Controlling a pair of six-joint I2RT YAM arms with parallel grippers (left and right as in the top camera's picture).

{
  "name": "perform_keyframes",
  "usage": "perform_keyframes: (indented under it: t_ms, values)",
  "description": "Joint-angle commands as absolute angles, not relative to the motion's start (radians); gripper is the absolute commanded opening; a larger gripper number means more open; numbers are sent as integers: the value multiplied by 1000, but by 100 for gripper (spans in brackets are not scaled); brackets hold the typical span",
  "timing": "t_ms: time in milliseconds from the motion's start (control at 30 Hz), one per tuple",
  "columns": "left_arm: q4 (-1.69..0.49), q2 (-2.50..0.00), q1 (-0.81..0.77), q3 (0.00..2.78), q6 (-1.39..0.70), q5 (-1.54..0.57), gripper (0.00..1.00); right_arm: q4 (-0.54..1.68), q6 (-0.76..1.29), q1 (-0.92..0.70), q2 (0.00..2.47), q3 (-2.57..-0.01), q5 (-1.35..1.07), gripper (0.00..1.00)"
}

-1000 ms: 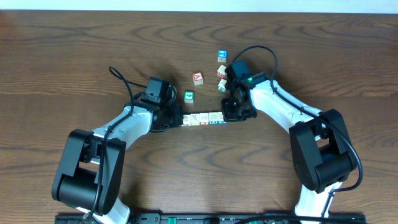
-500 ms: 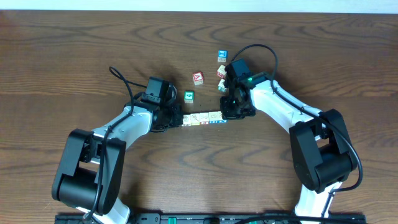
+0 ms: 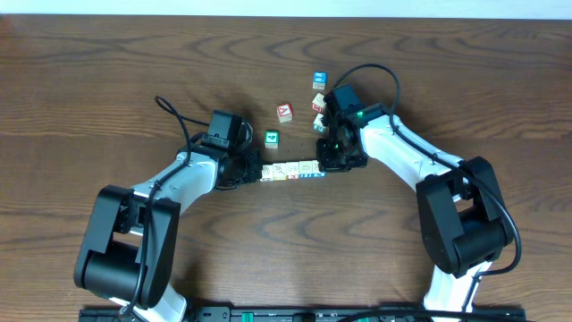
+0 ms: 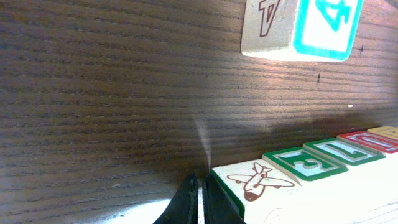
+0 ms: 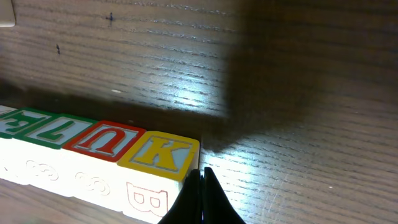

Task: Lift 5 blocks

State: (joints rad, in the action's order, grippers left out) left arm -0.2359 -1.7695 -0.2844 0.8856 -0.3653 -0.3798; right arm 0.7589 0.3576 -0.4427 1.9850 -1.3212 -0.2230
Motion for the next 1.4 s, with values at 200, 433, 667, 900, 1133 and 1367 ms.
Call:
perform_keyframes:
  t_ms: [200, 433, 667, 900, 1133, 1367]
  values:
    - [-238, -1795, -292, 866, -352, -491, 7, 733, 363, -460, 1973, -1333, -352, 1]
    - [-239, -1795, -292, 866, -318, -547, 7, 717, 362, -460, 1973, -1333, -376, 1]
    - [-239, -1795, -292, 866, -318, -547, 7, 713, 361, -460, 1973, -1333, -427, 1]
    - [-239, -1795, -292, 866, -318, -551, 7, 718, 351, -460, 1973, -1333, -454, 1]
    - [-238, -1795, -292, 866, -318, -550, 7, 768, 351, -460, 1973, -1333, -312, 1]
    - [-238, -1795, -292, 866, -318, -537, 7, 778, 344, -460, 1974, -1332, -184, 1]
